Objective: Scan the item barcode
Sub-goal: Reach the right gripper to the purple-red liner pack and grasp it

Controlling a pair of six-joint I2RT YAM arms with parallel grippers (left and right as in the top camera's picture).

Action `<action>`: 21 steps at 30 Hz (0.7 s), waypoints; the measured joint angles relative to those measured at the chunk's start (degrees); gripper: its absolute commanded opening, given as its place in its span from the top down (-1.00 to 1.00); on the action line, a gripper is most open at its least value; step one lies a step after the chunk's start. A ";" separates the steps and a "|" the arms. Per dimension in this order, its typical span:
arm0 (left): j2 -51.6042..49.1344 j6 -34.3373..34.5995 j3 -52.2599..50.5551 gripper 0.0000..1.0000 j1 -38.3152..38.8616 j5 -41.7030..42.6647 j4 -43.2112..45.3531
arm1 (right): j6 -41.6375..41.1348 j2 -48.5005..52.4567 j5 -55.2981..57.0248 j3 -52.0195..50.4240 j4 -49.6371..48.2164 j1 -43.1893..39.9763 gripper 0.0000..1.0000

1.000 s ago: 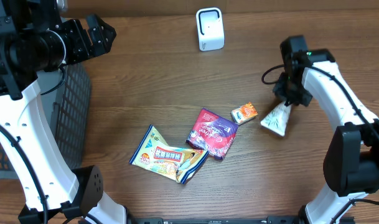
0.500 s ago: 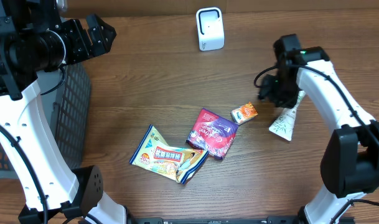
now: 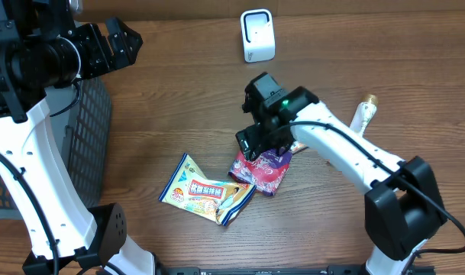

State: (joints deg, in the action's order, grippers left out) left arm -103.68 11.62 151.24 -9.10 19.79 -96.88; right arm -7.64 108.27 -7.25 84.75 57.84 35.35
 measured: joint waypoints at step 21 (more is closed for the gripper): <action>0.00 0.02 0.00 -1.00 0.00 -0.02 0.02 | -7.45 0.00 7.82 -8.02 -9.73 -1.57 0.67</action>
State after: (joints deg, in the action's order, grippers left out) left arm -103.68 11.64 151.24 -9.10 19.77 -96.86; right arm -15.09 108.27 0.58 76.73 48.12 33.78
